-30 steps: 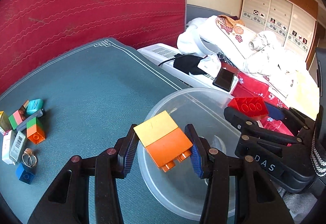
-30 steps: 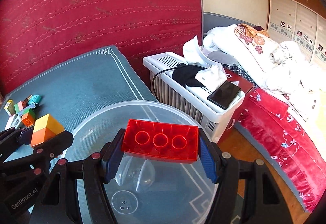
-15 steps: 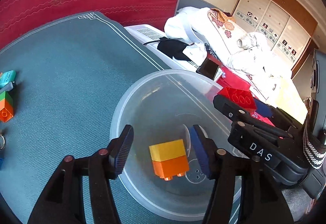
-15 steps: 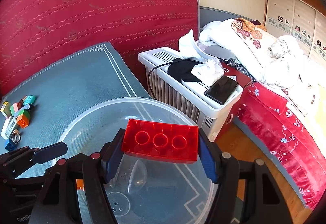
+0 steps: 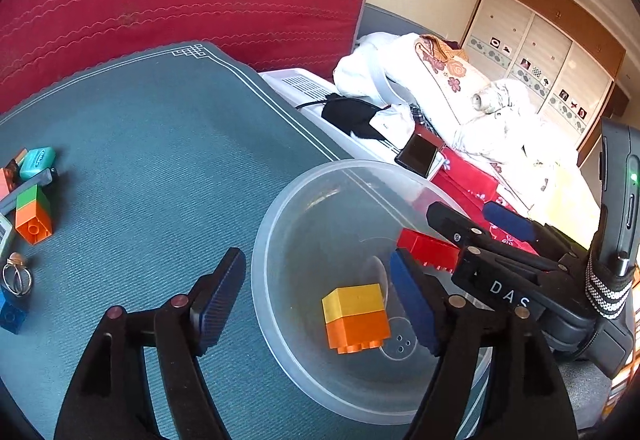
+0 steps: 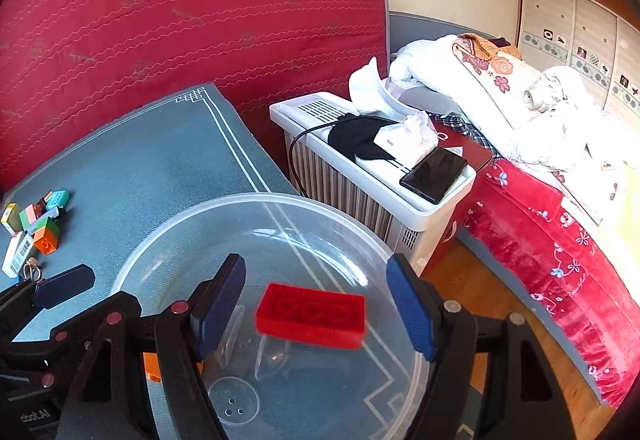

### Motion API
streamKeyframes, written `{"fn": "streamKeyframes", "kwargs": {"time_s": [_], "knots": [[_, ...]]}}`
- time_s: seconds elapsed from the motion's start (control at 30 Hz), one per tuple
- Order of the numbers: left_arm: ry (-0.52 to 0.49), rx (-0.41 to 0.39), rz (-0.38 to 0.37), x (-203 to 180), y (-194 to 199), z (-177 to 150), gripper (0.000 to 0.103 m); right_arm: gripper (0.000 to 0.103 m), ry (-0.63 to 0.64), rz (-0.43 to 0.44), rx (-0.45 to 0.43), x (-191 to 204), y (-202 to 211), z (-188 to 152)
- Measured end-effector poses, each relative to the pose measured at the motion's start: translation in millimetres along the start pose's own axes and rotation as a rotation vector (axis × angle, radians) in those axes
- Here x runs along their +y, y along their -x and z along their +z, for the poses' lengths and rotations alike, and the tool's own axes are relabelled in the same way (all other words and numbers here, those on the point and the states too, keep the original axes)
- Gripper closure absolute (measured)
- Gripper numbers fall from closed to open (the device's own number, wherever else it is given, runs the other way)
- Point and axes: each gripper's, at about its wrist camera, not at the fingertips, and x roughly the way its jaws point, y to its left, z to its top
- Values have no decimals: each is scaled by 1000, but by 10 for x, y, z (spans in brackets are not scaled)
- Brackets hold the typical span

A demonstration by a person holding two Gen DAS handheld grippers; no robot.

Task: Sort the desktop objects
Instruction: 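Carry both bricks to the clear bowl and open both tools, then withdraw both tools from the bowl back over the table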

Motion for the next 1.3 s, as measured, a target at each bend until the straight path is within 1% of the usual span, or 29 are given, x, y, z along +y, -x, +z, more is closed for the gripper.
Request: {"fn": "streamKeyframes", "kwargs": {"time_s": [0.6, 0.83, 1.3], "knots": [[17, -15, 40, 141, 128, -59, 25, 25, -7, -2, -3, 46, 19, 4], [24, -27, 73, 229, 199, -94, 25, 25, -3, 8, 1, 135, 38, -4], [84, -47, 122, 542, 393, -190, 25, 25, 24, 32, 7, 387, 92, -21]]}}
